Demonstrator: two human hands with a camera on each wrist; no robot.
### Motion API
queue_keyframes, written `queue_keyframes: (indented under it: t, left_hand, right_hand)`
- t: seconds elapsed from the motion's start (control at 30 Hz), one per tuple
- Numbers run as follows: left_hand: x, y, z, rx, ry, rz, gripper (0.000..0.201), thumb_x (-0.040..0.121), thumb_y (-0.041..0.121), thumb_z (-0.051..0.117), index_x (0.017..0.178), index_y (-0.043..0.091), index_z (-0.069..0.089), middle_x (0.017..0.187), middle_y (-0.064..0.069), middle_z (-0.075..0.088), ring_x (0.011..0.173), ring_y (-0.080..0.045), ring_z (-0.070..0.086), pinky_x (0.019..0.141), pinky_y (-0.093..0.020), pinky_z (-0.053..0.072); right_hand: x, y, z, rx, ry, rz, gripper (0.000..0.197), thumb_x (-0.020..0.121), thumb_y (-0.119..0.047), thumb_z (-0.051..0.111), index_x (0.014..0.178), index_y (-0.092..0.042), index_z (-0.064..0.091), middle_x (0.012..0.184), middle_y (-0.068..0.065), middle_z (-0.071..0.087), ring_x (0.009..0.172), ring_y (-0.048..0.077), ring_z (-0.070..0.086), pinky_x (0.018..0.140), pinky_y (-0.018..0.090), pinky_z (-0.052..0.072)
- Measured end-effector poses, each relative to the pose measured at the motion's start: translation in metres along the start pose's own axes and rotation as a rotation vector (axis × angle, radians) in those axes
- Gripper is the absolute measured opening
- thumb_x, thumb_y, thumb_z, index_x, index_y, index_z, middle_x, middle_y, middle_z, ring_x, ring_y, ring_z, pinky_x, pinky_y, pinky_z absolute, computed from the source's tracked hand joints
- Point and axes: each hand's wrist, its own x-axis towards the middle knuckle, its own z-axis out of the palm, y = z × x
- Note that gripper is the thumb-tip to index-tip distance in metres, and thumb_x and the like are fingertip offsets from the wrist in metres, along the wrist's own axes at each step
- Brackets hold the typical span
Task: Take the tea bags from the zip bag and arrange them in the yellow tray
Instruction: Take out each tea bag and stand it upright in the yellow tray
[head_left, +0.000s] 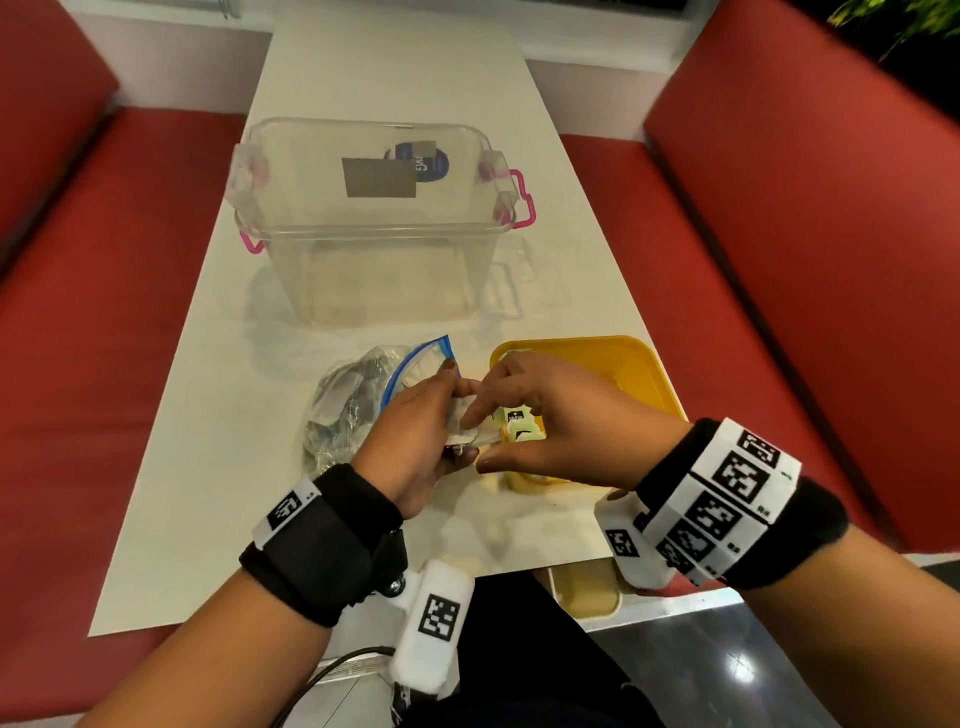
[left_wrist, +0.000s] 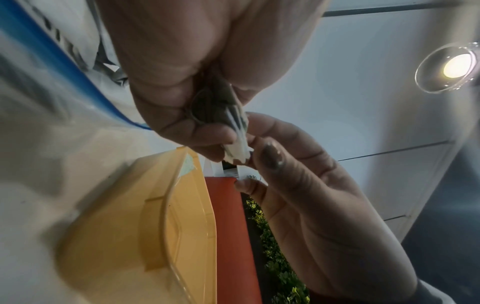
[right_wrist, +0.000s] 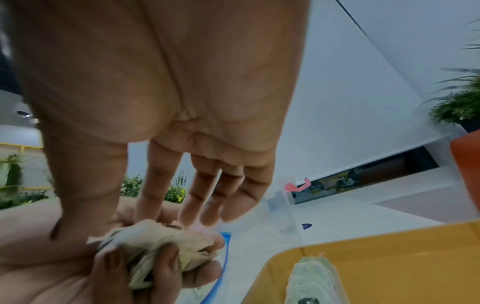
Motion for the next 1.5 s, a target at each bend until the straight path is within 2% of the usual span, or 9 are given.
queue_keyframes:
  t: [0.1, 0.23, 0.5, 0.7, 0.9, 1.1, 1.2, 1.33, 1.5]
  left_hand:
    - [-0.004, 0.001, 0.001, -0.009, -0.023, 0.002, 0.041, 0.102, 0.043, 0.037, 0.095, 0.015, 0.065, 0.08, -0.002, 0.068, 0.065, -0.011, 0.062, 0.056, -0.027, 0.05]
    - [-0.005, 0.002, 0.002, 0.001, -0.051, 0.005, 0.042, 0.102, 0.044, 0.034, 0.098, 0.014, 0.063, 0.075, -0.001, 0.069, 0.063, -0.009, 0.062, 0.061, -0.026, 0.049]
    - [-0.002, -0.003, -0.001, 0.001, -0.076, -0.006, 0.041, 0.1, 0.048, 0.037, 0.093, 0.016, 0.061, 0.076, 0.001, 0.068, 0.064, -0.011, 0.062, 0.061, -0.026, 0.049]
    - [0.001, -0.005, -0.002, -0.012, -0.092, 0.076, 0.049, 0.087, 0.06, 0.047, 0.098, 0.016, 0.067, 0.081, -0.004, 0.063, 0.065, -0.013, 0.052, 0.048, -0.02, 0.038]
    - [0.004, -0.01, -0.002, 0.161, -0.061, 0.22, 0.009, 0.086, 0.023, 0.068, 0.082, 0.016, 0.063, 0.074, 0.002, 0.06, 0.055, -0.007, 0.048, 0.048, -0.02, 0.038]
    - [0.007, -0.012, -0.005, 0.202, -0.023, 0.387, 0.005, 0.09, 0.019, 0.065, 0.088, 0.015, 0.067, 0.071, 0.007, 0.062, 0.058, -0.009, 0.049, 0.048, -0.021, 0.037]
    - [0.009, -0.01, -0.006, 0.308, -0.01, 0.472, 0.009, 0.091, 0.018, 0.064, 0.091, 0.011, 0.07, 0.069, 0.015, 0.064, 0.058, 0.0, 0.053, 0.055, -0.016, 0.04]
    - [0.011, -0.009, -0.007, 0.422, -0.022, 0.505, 0.012, 0.089, 0.023, 0.067, 0.098, 0.016, 0.072, 0.092, 0.003, 0.072, 0.085, -0.011, 0.065, 0.074, -0.027, 0.05]
    - [0.014, -0.012, -0.005, 0.53, 0.005, 0.529, 0.008, 0.091, 0.022, 0.064, 0.094, 0.024, 0.072, 0.093, 0.003, 0.071, 0.09, -0.011, 0.064, 0.08, -0.027, 0.048]
  right_hand:
    - [0.0, -0.004, 0.011, -0.064, 0.095, -0.071, 0.027, 0.078, -0.045, 0.072, 0.1, -0.029, 0.071, 0.095, -0.005, 0.061, 0.088, 0.015, 0.055, 0.076, 0.034, 0.046]
    - [0.001, -0.013, 0.014, -0.06, 0.145, -0.076, 0.013, 0.084, -0.028, 0.068, 0.096, -0.023, 0.071, 0.085, -0.001, 0.064, 0.078, 0.015, 0.056, 0.068, 0.034, 0.046]
    - [0.002, -0.011, 0.012, 0.081, 0.136, 0.139, 0.017, 0.09, -0.021, 0.057, 0.098, -0.02, 0.072, 0.085, -0.007, 0.069, 0.075, 0.007, 0.061, 0.071, 0.029, 0.05]
    - [0.007, -0.001, 0.008, 0.262, 0.335, 0.298, 0.015, 0.094, -0.016, 0.05, 0.095, -0.016, 0.065, 0.077, 0.0, 0.07, 0.069, 0.006, 0.066, 0.068, 0.035, 0.054]
    - [0.009, 0.006, -0.002, 0.495, 0.461, 0.385, 0.014, 0.098, -0.01, 0.047, 0.095, -0.009, 0.061, 0.074, 0.006, 0.07, 0.059, 0.008, 0.068, 0.066, 0.039, 0.057]
    - [0.004, 0.013, -0.007, 0.529, 0.44, 0.37, 0.013, 0.097, -0.009, 0.049, 0.097, -0.008, 0.062, 0.084, 0.011, 0.071, 0.067, 0.015, 0.069, 0.066, 0.038, 0.057]
    - [0.0, 0.017, -0.008, 0.522, 0.444, 0.337, 0.008, 0.093, -0.011, 0.058, 0.097, -0.01, 0.065, 0.084, 0.006, 0.07, 0.07, 0.017, 0.07, 0.065, 0.034, 0.056]
    - [-0.002, 0.022, -0.01, 0.434, 0.423, 0.27, 0.007, 0.088, -0.009, 0.065, 0.09, -0.015, 0.069, 0.075, 0.002, 0.07, 0.07, 0.019, 0.067, 0.061, 0.02, 0.049]
    - [-0.003, 0.026, -0.014, 0.287, 0.418, 0.258, 0.009, 0.089, -0.019, 0.065, 0.094, -0.02, 0.072, 0.073, -0.013, 0.067, 0.071, 0.01, 0.063, 0.063, 0.015, 0.046]
